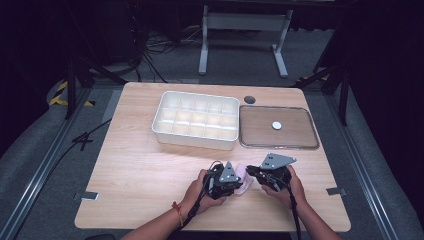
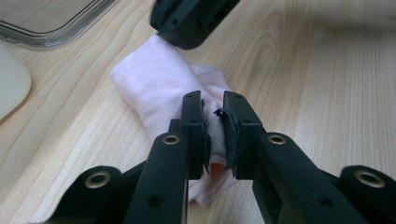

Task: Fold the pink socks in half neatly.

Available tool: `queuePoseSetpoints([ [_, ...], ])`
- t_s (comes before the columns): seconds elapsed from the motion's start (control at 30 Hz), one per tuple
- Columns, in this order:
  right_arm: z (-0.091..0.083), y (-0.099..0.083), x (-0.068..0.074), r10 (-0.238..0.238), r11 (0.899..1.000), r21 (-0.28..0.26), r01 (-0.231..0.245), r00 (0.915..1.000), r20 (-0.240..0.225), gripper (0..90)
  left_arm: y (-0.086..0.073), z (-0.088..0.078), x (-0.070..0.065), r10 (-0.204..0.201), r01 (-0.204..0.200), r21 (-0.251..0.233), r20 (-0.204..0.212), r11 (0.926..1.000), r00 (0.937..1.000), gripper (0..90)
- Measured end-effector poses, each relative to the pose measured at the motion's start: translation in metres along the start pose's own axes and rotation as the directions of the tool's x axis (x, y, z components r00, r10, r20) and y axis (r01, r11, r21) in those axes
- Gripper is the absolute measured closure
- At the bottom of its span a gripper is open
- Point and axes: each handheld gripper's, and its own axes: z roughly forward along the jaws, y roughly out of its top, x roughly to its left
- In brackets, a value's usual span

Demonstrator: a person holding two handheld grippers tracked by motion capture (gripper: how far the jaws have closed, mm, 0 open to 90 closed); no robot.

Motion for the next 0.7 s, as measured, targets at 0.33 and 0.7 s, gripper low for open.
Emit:
queuePoseSetpoints([
  [0.33,0.015,0.003,0.003,0.034,0.999,-0.007,-0.034,0.9989,-0.033,84.7,-0.001,0.001,0.0,-0.001,0.001,-0.003,0.007,1.0,1.0,79.2],
  [0.7,0.019,-0.004,0.0,0.039,0.998,0.06,-0.035,0.9976,-0.057,84.8,0.004,-0.008,0.0,0.005,-0.005,-0.03,0.017,0.9995,0.9998,79.2],
])
